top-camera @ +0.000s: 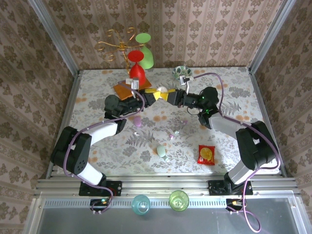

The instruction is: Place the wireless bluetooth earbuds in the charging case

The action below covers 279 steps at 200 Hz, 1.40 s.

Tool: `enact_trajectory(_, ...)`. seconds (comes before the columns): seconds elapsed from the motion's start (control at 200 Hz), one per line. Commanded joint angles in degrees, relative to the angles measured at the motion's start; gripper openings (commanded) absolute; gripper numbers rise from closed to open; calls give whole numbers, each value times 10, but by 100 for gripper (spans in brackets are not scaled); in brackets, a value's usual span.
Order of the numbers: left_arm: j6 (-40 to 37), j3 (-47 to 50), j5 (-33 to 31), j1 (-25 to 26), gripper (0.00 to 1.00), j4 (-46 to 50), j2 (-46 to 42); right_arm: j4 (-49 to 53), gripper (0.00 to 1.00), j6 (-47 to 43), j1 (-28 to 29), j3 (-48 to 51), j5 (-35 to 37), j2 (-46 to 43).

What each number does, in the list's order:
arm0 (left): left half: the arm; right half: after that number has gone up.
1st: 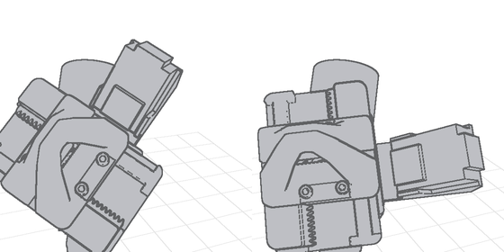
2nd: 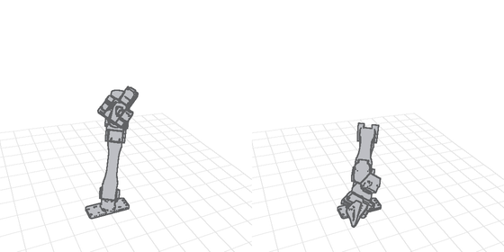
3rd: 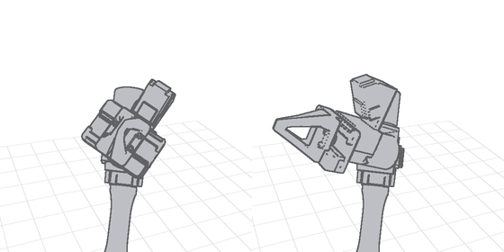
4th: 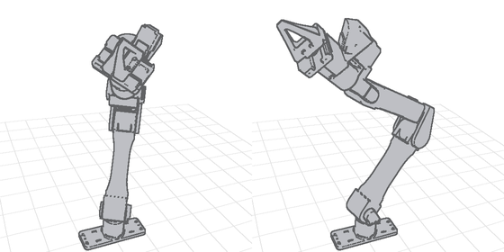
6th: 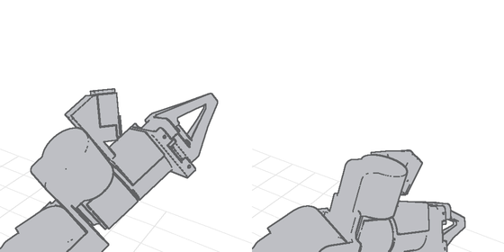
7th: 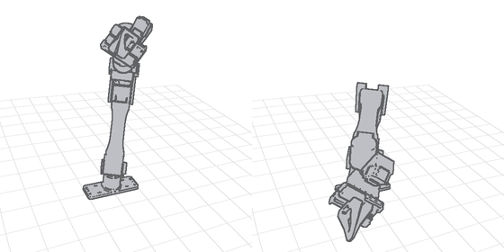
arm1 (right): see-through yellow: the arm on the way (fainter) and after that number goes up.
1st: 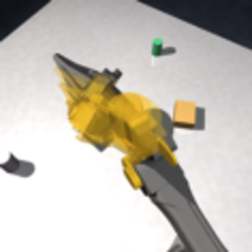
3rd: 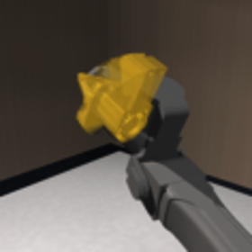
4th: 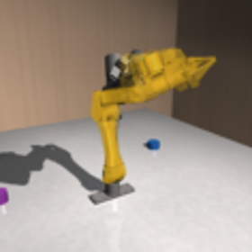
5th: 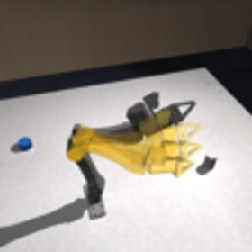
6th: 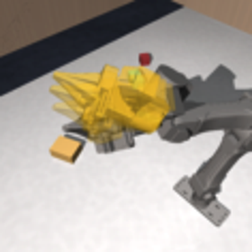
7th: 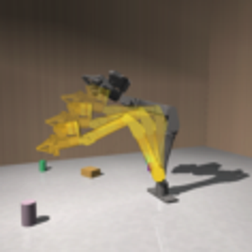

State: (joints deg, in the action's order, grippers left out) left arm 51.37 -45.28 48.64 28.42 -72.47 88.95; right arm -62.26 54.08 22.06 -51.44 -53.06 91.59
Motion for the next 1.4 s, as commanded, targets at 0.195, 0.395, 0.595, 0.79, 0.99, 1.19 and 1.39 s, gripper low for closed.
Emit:
enact_trajectory(0.195, -48, 11, 27, -6, 41, -18, -27, 232, 12, -201, 1, -17, -13, -96)
enact_trajectory(0.395, -76, 10, 85, -3, 39, -18, -33, 409, 12, -336, 3, -53, -51, -134)
enact_trajectory(0.595, -75, 0, 135, 14, 34, -18, -35, 409, 11, -334, 5, -61, -61, -128)
enact_trajectory(0.79, -75, 1, 168, 25, 21, -18, -41, 375, 10, -303, 4, -60, -66, -103)
enact_trajectory(0.99, -85, 2, 176, 27, 0, -18, -46, 384, 17, -303, 4, -62, -73, -99)
enact_trajectory(1.19, -96, 6, 166, 23, 0, -18, -48, 394, 37, -309, -4, -54, -61, -114)
enact_trajectory(1.39, -97, 12, 163, 14, 0, -18, -51, 393, 44, -308, -7, -46, -66, -114)
